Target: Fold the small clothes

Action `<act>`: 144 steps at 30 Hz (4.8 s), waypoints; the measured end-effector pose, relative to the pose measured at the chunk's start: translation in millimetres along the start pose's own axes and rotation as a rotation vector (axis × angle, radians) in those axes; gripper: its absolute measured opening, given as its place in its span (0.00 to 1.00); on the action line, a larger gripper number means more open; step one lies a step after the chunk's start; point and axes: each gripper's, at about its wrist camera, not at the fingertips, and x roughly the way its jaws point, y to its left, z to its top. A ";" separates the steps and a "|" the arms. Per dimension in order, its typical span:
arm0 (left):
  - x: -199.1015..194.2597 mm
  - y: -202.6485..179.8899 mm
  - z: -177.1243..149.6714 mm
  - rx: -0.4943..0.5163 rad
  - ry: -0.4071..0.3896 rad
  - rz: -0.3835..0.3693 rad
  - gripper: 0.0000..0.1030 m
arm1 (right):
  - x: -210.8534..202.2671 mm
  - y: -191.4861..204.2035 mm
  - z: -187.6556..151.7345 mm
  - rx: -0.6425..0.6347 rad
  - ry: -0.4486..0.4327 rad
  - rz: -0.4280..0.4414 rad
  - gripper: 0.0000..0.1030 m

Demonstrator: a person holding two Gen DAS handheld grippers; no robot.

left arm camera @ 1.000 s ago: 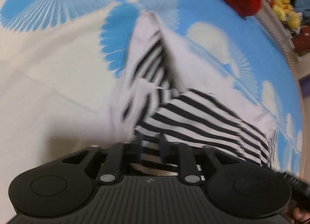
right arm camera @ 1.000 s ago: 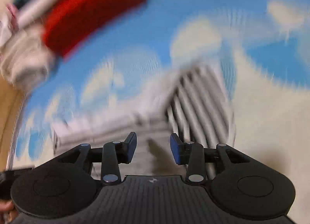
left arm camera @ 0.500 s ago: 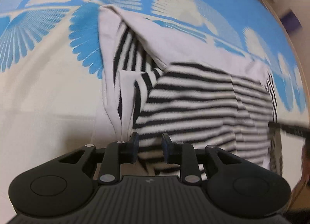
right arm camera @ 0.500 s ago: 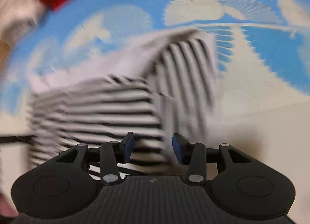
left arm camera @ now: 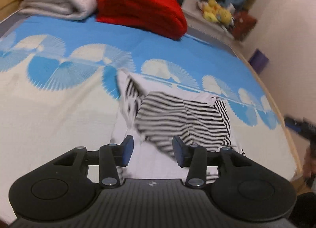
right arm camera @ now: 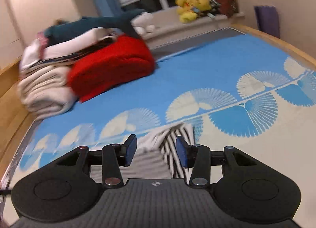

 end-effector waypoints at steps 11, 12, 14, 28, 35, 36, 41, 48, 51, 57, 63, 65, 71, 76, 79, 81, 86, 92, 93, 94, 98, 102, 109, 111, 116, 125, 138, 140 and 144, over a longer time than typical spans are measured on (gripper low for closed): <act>41.7 38.1 -120.9 -0.309 0.190 0.059 0.57 | -4.5 -62.7 -171.7 0.205 0.368 -0.197 0.57; 43.4 37.9 -121.0 -0.302 0.193 0.068 0.61 | -0.6 -67.7 -175.5 0.253 0.386 -0.178 0.57; 47.8 39.0 -122.5 -0.288 0.197 0.093 0.71 | 5.3 -68.8 -177.6 0.248 0.398 -0.162 0.56; 78.2 38.9 -151.1 -0.203 0.271 0.163 0.17 | 20.0 -69.9 -200.2 0.146 0.460 -0.228 0.35; 47.1 27.9 -145.6 -0.202 0.156 0.130 0.08 | -7.8 -72.8 -180.0 0.189 0.294 -0.211 0.08; 45.7 28.2 -145.9 -0.211 0.155 0.122 0.08 | -9.1 -76.7 -179.7 0.202 0.291 -0.227 0.08; 63.4 30.7 -151.0 -0.215 0.255 0.136 0.14 | 8.9 -82.7 -195.4 0.193 0.417 -0.255 0.13; 75.3 38.0 -153.7 -0.233 0.295 0.150 0.29 | 14.1 -82.8 -198.8 0.173 0.449 -0.271 0.37; 79.8 32.9 -155.0 -0.195 0.298 0.165 0.29 | 18.3 -73.0 -201.6 0.130 0.453 -0.264 0.37; 61.3 34.7 -146.6 -0.219 0.165 0.189 0.07 | 4.9 -71.0 -191.6 0.150 0.349 -0.208 0.10; 78.2 35.7 -152.4 -0.215 0.280 0.171 0.16 | 16.7 -78.4 -202.0 0.177 0.445 -0.235 0.15; 80.3 32.6 -153.3 -0.185 0.285 0.198 0.28 | 16.8 -74.2 -201.5 0.152 0.444 -0.238 0.18; 82.3 31.7 -154.9 -0.174 0.282 0.195 0.26 | 17.8 -73.1 -202.9 0.128 0.444 -0.242 0.19; 75.3 29.3 -150.5 -0.165 0.237 0.189 0.08 | 13.9 -73.1 -199.7 0.137 0.407 -0.227 0.11; 76.3 32.5 -149.8 -0.192 0.244 0.184 0.09 | 14.2 -73.7 -201.4 0.140 0.414 -0.227 0.12; 78.7 32.5 -150.4 -0.193 0.261 0.175 0.10 | 15.6 -74.9 -203.1 0.145 0.428 -0.227 0.13; 82.6 29.9 -153.5 -0.174 0.280 0.179 0.13 | 17.0 -73.7 -203.1 0.131 0.433 -0.229 0.14; 81.8 31.0 -154.0 -0.180 0.281 0.187 0.18 | 17.5 -72.0 -203.6 0.115 0.434 -0.231 0.14; 81.9 31.4 -153.8 -0.183 0.282 0.188 0.18 | 18.0 -71.5 -203.7 0.115 0.434 -0.232 0.14; 82.0 32.1 -153.6 -0.187 0.283 0.188 0.19 | 18.0 -71.5 -203.6 0.115 0.434 -0.232 0.14; 81.7 31.6 -153.6 -0.182 0.283 0.190 0.19 | 18.4 -71.7 -203.7 0.113 0.434 -0.232 0.14; 81.7 31.8 -153.6 -0.180 0.283 0.190 0.19 | 18.6 -71.3 -203.9 0.114 0.434 -0.232 0.14; 82.2 31.4 -153.3 -0.177 0.283 0.191 0.19 | 19.2 -70.4 -204.1 0.114 0.435 -0.232 0.14; 82.3 31.4 -153.3 -0.178 0.283 0.191 0.19 | 19.3 -70.4 -204.2 0.114 0.435 -0.232 0.14; 82.3 31.6 -153.4 -0.174 0.283 0.191 0.19 | 19.7 -70.2 -204.8 0.104 0.435 -0.234 0.14; 83.2 29.4 -154.5 -0.148 0.281 0.193 0.18 | 19.0 -64.3 -205.2 0.063 0.428 -0.239 0.12; 13.0 11.3 -123.6 -0.107 0.099 0.063 0.06 | -39.7 -62.2 -153.7 0.097 0.180 -0.088 0.08; -5.2 5.2 -115.3 -0.084 0.082 0.033 0.06 | -57.6 -61.0 -141.7 0.082 0.139 -0.054 0.08; -44.1 -7.1 -108.6 -0.021 0.094 -0.005 0.06 | -104.0 -63.8 -129.2 0.069 0.099 0.010 0.08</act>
